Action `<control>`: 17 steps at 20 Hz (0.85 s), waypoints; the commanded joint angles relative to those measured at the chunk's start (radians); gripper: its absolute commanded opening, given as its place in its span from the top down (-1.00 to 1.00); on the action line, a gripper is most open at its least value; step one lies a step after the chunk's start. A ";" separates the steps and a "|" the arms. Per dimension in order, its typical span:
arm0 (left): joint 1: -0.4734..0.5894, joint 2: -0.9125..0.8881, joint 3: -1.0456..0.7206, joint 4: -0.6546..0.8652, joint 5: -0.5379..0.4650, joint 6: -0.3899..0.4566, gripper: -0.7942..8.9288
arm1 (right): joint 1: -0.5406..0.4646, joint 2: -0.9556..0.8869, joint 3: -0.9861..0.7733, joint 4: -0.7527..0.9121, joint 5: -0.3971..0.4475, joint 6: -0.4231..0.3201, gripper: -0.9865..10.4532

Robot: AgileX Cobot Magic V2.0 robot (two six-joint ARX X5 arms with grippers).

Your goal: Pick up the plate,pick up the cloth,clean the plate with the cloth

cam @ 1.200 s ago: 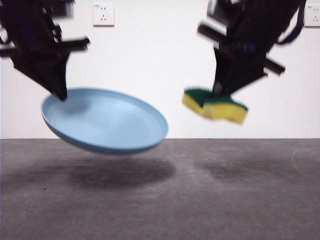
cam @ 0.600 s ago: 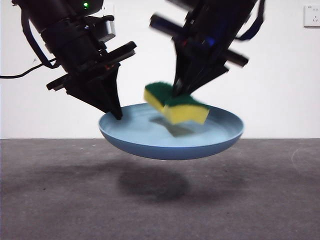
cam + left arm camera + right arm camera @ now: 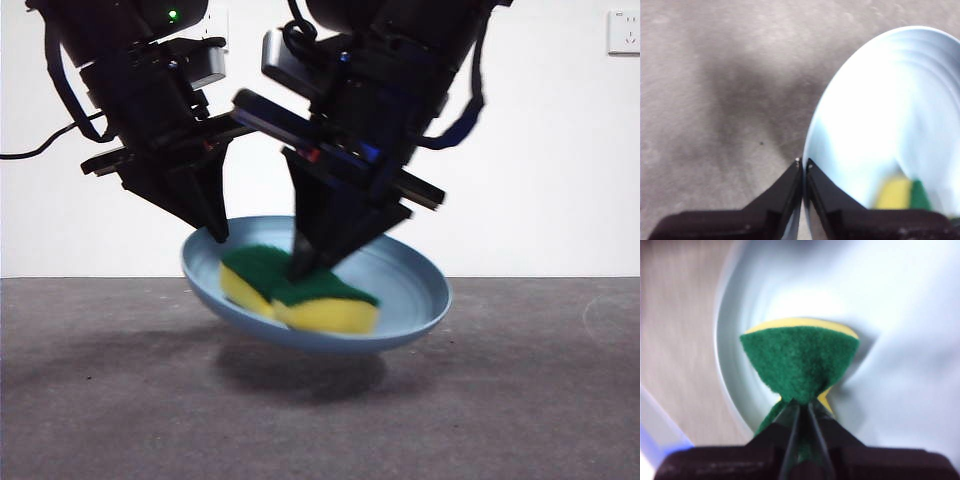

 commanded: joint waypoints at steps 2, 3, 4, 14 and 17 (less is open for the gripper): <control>0.037 -0.001 0.000 -0.015 0.035 0.016 0.85 | 0.002 0.012 -0.004 -0.117 0.173 -0.020 0.86; 0.049 -0.001 0.000 -0.037 0.067 0.023 0.85 | -0.006 0.012 -0.004 -0.130 0.257 -0.020 0.86; 0.055 -0.001 0.000 -0.059 0.105 0.039 0.85 | -0.021 0.012 -0.004 -0.128 0.333 -0.020 0.86; 0.045 -0.001 0.000 -0.097 0.316 0.067 0.85 | -0.083 0.012 -0.004 0.143 0.292 -0.023 0.86; 0.045 -0.001 0.000 -0.080 0.314 0.064 0.85 | -0.081 0.012 -0.004 0.200 0.141 0.000 0.86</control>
